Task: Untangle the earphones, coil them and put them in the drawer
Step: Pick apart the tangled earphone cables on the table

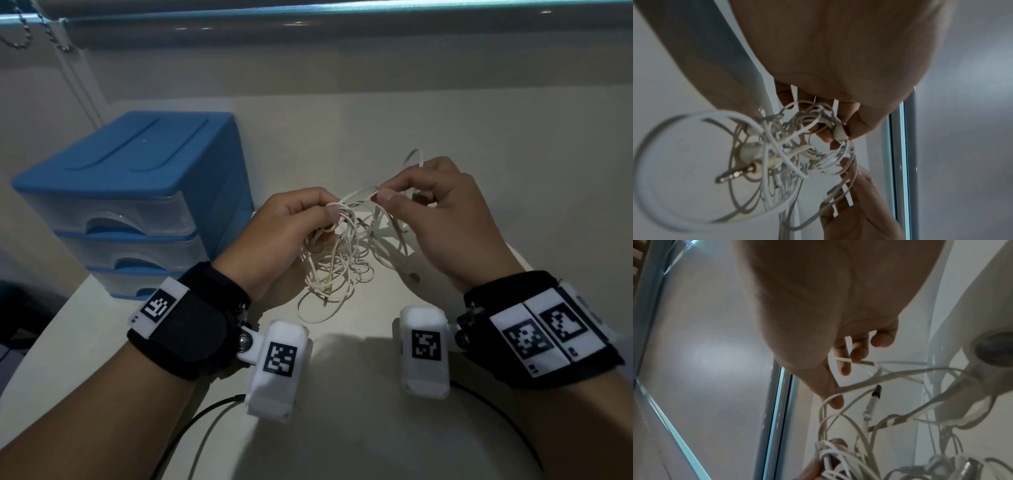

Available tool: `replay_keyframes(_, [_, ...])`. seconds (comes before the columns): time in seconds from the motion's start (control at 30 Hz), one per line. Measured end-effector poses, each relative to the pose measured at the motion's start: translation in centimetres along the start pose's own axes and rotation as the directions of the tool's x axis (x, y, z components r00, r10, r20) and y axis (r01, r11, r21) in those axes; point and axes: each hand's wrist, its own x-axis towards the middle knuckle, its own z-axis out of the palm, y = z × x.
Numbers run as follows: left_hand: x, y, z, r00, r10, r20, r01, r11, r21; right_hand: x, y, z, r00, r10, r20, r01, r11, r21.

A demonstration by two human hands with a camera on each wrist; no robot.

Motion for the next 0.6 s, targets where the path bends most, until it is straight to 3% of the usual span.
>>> replay_keyframes(0.23, [0.0, -0.2, -0.1, 0.998, 0.060, -0.010, -0.059, 0.995, 0.076, 0.3, 0.8, -0.2, 0.980, 0.086, -0.181, -0.098, 0.993, -0.058])
replay_keyframes(0.4, [-0.2, -0.2, -0.2, 0.994, 0.109, 0.013, -0.109, 0.994, 0.002, 0.2, 0.6, 0.0, 0.991, 0.122, -0.060, -0.126, 0.989, -0.073])
replay_keyframes(0.6, [-0.1, -0.4, -0.2, 0.996, 0.087, 0.030, -0.086, 0.996, -0.027, 0.7, 0.9, -1.2, 0.933, 0.190, -0.306, -0.203, 0.979, -0.010])
